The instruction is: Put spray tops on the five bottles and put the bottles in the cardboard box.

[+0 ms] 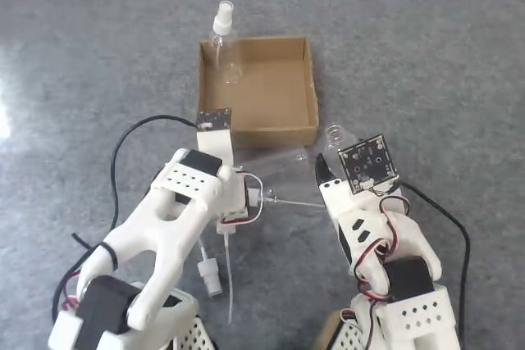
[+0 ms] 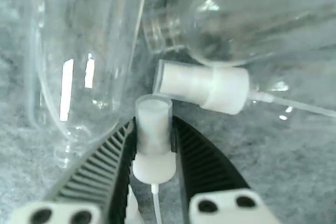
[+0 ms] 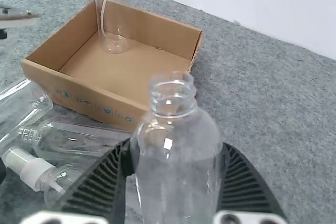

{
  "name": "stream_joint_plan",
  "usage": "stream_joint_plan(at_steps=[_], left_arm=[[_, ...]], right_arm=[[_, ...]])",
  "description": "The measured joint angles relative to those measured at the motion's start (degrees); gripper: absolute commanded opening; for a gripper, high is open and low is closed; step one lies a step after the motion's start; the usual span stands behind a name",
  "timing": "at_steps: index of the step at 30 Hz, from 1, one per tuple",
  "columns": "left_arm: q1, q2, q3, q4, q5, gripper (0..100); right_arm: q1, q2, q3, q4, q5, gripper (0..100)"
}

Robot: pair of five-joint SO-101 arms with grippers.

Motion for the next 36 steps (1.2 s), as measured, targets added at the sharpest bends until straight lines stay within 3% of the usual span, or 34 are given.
stream_joint_plan(at_steps=[13, 26, 36], left_arm=[[-0.1, -1.0, -0.8, 1.1, 1.7, 1], [-1.1, -31.0, -0.8, 3.0, 2.5, 1], [-1.1, -40.9, 0.8, 3.1, 2.5, 1]], right_arm=[[0.0, 0.0, 0.0, 0.0, 0.0, 11.2], [0.0, 0.0, 0.0, 0.0, 0.0, 11.2], [-1.8, 0.0, 0.0, 0.0, 0.0, 11.2]])
